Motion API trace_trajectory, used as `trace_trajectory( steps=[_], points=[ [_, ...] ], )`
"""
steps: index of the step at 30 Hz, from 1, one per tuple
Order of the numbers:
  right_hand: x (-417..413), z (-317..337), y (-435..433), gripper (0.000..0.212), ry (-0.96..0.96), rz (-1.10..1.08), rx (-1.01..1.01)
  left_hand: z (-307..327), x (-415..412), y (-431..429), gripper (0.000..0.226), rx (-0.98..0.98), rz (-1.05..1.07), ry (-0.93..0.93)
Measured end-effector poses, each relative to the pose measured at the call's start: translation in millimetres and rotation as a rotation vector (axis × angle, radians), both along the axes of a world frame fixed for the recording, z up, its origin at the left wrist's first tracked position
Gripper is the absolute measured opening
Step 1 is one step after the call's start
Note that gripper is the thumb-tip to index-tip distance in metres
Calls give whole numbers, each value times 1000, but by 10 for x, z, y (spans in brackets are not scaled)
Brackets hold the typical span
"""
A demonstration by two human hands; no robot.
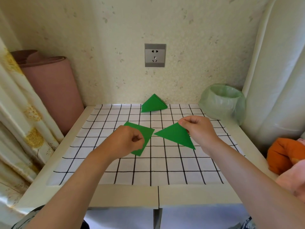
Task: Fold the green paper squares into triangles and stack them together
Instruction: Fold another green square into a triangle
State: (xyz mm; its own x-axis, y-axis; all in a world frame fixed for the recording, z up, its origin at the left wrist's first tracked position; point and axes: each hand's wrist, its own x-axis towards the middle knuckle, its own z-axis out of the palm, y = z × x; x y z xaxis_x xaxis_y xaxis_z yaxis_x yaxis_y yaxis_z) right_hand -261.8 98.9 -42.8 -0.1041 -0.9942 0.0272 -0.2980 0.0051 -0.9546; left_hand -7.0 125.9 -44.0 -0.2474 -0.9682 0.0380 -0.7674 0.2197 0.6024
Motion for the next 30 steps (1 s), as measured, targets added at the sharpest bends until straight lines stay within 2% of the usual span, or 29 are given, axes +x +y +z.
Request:
trace_trajectory(
  steps=[2, 5, 8, 11, 13, 18, 20, 24, 30],
  points=[
    [-39, 5, -21, 11, 9, -1, -14, -13, 45, -19, 15, -19, 51, 18],
    [7, -9, 15, 9, 17, 90, -4, 8, -62, 4, 10, -120, 100, 142],
    [140, -38, 52, 6, 16, 171, -3, -22, -271, 19, 26, -46, 37, 264],
    [219, -28, 34, 5, -7, 203, -23, -64, -372, -50, 12, -22, 38, 286],
    [222, -11, -6, 7, -4, 215, -22, -76, -345, -139, 11, -27, 102, 362],
    [162, -23, -211, 6, 194, 284, 41, -150, -211, -414, 11, -14, 290, 560],
    [163, -56, -335, 6, 247, 269, 36, -193, -185, -543, 10, -25, 295, 545],
    [182, -153, -668, 5, 272, 200, -2, -293, -168, -830, 6, -39, 224, 369],
    [235, -344, -1263, 8, 299, 90, -52, -404, -105, -1366, 13, -63, 225, 174]
  ],
)
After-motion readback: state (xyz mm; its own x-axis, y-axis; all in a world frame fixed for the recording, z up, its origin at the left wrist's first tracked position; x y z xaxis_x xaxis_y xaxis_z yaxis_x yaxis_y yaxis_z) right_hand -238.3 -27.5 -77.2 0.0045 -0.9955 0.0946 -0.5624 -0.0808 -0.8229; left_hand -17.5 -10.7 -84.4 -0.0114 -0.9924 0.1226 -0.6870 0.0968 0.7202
